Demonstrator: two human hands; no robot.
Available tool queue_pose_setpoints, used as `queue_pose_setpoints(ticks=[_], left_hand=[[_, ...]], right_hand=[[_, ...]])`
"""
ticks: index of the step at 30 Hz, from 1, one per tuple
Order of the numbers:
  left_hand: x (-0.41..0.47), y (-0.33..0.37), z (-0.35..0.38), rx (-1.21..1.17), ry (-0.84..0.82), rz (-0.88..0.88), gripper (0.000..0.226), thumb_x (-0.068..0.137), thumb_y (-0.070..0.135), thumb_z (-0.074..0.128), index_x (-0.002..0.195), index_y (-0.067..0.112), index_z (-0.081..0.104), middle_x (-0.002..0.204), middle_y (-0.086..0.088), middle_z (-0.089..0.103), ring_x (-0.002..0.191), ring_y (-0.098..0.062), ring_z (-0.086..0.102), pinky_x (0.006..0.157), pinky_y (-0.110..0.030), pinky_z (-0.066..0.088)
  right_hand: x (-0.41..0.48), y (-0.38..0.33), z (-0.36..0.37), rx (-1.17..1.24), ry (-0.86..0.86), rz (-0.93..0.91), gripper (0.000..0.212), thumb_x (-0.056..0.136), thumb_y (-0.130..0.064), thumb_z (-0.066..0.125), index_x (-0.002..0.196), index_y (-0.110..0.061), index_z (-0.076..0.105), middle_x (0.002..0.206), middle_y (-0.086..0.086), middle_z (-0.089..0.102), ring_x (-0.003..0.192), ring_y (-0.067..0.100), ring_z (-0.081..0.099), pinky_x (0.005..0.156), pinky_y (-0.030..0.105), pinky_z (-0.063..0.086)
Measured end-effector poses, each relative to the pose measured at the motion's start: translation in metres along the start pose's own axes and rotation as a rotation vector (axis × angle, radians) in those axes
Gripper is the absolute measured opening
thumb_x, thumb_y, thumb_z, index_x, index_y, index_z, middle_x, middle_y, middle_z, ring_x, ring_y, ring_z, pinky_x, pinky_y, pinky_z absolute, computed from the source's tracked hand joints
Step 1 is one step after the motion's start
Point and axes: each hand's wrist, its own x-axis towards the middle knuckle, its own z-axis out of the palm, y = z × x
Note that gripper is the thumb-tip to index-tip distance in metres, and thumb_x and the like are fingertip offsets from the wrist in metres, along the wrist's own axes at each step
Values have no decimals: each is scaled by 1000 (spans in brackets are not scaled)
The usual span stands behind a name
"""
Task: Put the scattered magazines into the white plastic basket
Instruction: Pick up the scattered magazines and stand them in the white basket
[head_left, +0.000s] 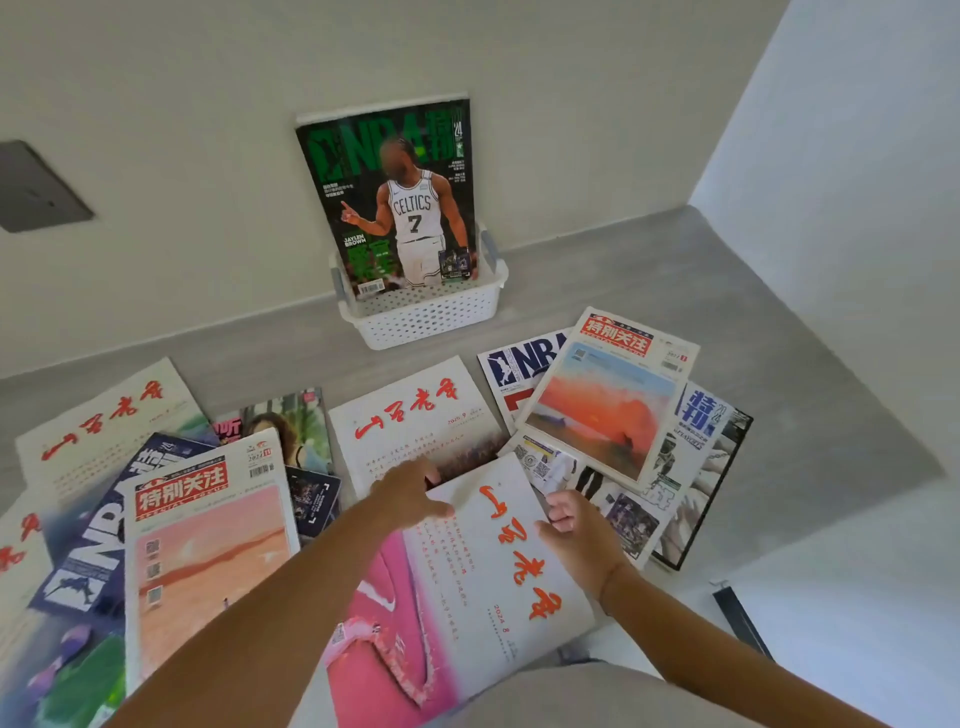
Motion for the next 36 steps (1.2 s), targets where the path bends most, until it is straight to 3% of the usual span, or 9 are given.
queue_pose_setpoints(ticks=[8,11,14,16,19,23,28,31,36], left_hand=[[6,0,-18,-201,-96,111,19,84,26,67,96,13,59,103,-6,64,99,-24,60,83,-32,44],[4,5,-36,-398,-51,151,11,83,21,69,90,18,62,98,-2,69,95,-20,64,80,-28,49],[3,13,-58,-547,23,160,8,83,19,69,83,19,61,89,1,69,82,-12,63,67,-18,43],[4,17,-70,-652,61,147,6,84,16,67,85,16,61,89,-2,69,82,-15,61,69,-20,43],[5,24,-84,-817,145,100,16,84,18,66,97,10,62,95,-7,69,86,-23,65,76,-29,50],[9,34,-98,-1016,239,52,22,87,14,63,106,4,60,108,-19,68,99,-35,65,91,-48,52],[19,34,-119,-1071,326,45,11,91,11,56,97,9,65,106,-16,69,97,-32,66,87,-41,54],[28,30,-152,-1076,405,71,11,88,11,60,87,17,69,102,-10,71,90,-22,69,74,-26,56],[43,40,-228,-1136,577,160,23,86,9,64,107,2,67,100,-10,71,83,-16,70,70,-22,59]], right_hand=[[-15,20,3,65,31,115,37,85,-27,61,118,-13,51,103,2,60,96,19,61,82,29,51],[-13,24,-6,7,52,117,17,84,-30,63,89,-14,63,81,1,65,74,19,62,67,27,50],[-7,20,-21,419,59,230,10,85,-23,65,90,-14,63,86,5,70,70,15,63,65,25,55],[1,13,-30,813,0,276,13,88,-13,60,101,-10,60,100,11,71,85,19,68,76,32,56],[14,-7,-35,980,-52,243,25,93,-7,50,118,-6,55,117,16,65,110,29,61,92,39,48],[36,-40,-30,792,-87,206,27,93,-2,47,120,-3,51,123,19,58,114,34,57,93,42,47],[78,-84,-53,468,-26,71,15,90,-3,53,98,-12,63,114,14,65,85,21,66,66,29,59],[122,-125,-80,310,90,-97,14,86,-2,58,97,-2,67,105,21,68,87,31,67,74,37,58],[184,-221,-115,260,156,-348,21,83,0,61,103,2,67,92,11,65,73,14,56,74,28,48]])
